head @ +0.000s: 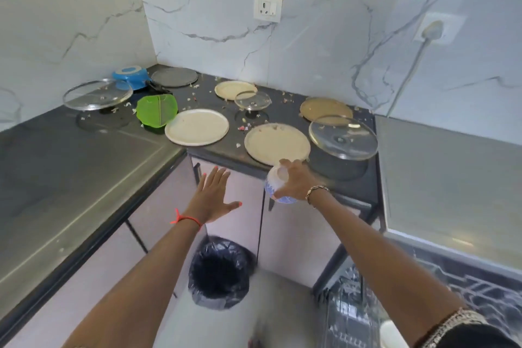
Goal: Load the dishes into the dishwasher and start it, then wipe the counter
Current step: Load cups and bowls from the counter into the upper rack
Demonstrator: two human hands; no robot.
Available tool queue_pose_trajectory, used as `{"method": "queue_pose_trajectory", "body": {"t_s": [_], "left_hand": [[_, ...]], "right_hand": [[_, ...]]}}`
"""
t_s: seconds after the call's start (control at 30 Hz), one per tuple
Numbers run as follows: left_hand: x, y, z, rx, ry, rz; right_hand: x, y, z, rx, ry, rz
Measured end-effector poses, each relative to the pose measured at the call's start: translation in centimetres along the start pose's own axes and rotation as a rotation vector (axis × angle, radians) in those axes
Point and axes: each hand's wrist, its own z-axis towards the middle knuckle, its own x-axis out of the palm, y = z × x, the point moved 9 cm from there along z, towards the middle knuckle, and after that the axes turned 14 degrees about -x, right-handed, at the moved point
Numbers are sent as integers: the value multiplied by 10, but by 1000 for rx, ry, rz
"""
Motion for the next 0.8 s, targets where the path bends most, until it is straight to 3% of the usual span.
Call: {"method": "queue_pose_trajectory", "body": {"t_s": [0.37, 0.8], "left_hand": [[54, -7, -194, 85, 72, 41], [112, -89, -304, 241, 131, 38]], "right_hand": [[83, 31, -199, 111, 6, 18], [120, -8, -368, 244, -28, 69]]}}
